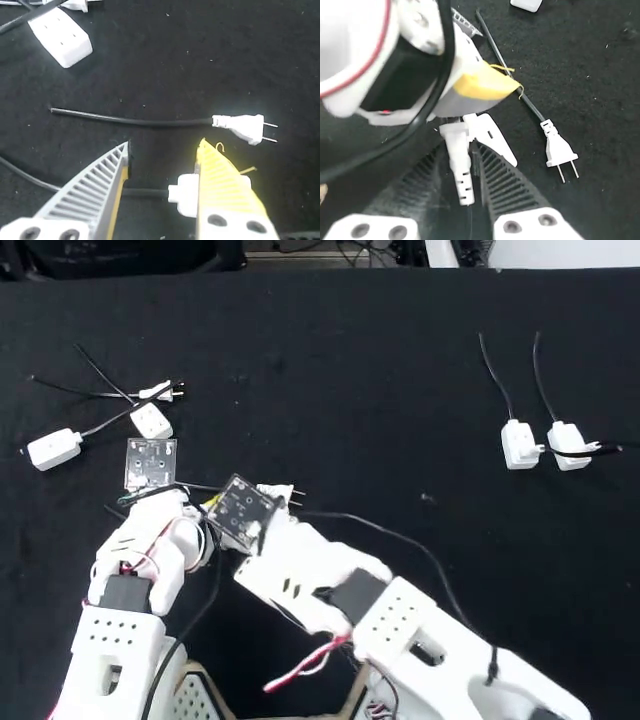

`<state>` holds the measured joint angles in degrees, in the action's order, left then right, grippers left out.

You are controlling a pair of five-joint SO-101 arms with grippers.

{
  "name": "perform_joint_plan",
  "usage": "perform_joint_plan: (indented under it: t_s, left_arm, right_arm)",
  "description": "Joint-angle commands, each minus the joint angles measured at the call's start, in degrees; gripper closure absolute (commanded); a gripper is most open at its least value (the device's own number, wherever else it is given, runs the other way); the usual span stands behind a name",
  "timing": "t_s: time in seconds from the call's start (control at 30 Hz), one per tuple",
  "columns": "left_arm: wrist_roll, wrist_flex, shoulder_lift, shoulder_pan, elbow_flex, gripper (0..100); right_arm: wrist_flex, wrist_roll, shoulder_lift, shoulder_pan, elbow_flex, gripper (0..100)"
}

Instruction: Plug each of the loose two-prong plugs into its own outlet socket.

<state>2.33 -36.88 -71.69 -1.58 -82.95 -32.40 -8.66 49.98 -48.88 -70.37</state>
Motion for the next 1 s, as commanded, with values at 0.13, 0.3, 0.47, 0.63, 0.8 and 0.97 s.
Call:
perform_joint_plan:
  t_s: [0.13,0.3,0.47,0.63,0.8,0.97]
  left_arm:
    - [-0.79,-0.18,0.44,0.04,0.04,78]
    - [-0.79,-0.26,0.44,0.04,0.04,78]
    - [-0.79,-0.18,0.44,-0.04,0.04,78]
    - [-0.79,-0.26,0.44,-0.04,-0.04,78]
    - [-0.79,-0.35,0.44,-0.04,-0.04,78]
    - [-0.79,-0.35,0.44,-0.04,-0.04,78]
  right_arm:
    - [1.67,0.26,5.05,1.23,-1.01,98.8]
    - [1.49,0.79,5.49,1.49,-0.66,98.8]
    - [3.08,5.54,5.58,1.23,-0.31,98.8]
    - [4.40,6.42,5.49,1.41,-0.40,98.8]
    - [4.22,6.42,5.49,1.58,-0.40,98.8]
    - [3.87,6.42,5.49,1.58,-0.22,98.8]
